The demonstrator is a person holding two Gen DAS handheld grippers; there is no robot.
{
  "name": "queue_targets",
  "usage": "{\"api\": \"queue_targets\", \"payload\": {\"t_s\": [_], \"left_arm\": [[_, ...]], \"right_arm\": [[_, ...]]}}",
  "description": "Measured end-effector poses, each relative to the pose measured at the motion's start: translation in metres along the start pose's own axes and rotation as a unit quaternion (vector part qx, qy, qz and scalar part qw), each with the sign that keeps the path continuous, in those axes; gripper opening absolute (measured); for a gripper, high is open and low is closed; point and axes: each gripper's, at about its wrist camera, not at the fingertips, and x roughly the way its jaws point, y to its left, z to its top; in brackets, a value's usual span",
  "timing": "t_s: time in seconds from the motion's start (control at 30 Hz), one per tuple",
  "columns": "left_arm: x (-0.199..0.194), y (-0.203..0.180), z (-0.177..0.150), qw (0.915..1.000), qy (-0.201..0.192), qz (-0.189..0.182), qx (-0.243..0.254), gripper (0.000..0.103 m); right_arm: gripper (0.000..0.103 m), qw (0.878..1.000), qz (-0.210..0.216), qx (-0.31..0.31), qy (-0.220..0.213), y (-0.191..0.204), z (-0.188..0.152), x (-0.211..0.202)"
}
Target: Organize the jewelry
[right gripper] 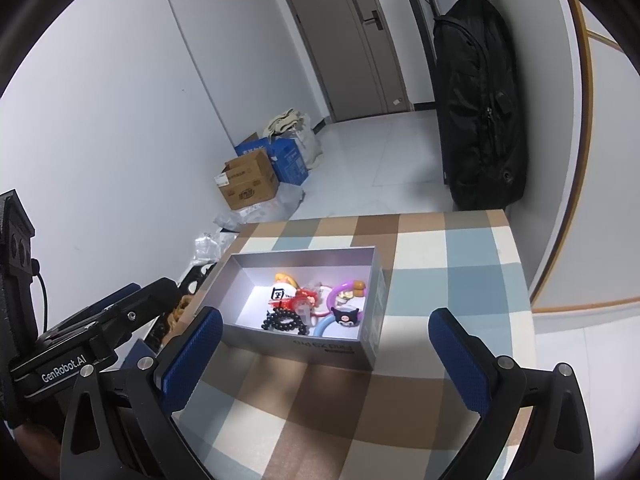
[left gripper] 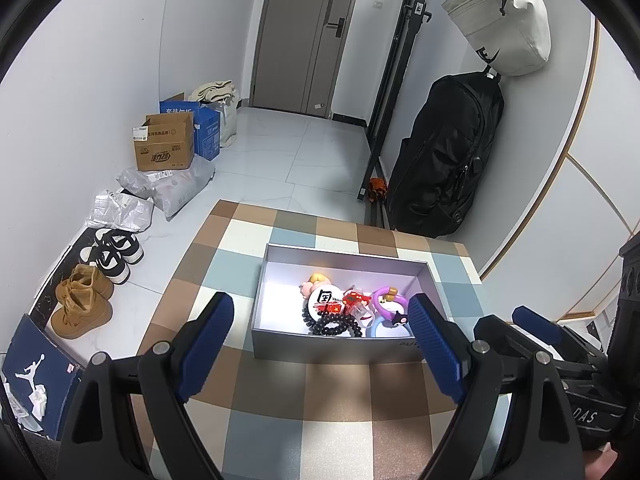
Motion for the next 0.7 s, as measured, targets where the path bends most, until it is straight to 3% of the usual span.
{"api": "queue_targets", "payload": {"t_s": [0.7], "left_arm": [[-0.0032, -0.0002, 0.0005, 1.0, -0.007, -0.003, 0.002, 0.086]], "right_arm": [[0.103, 1.0, -0.003, 0.006, 0.003, -0.0032, 0.0, 0.001]]}}
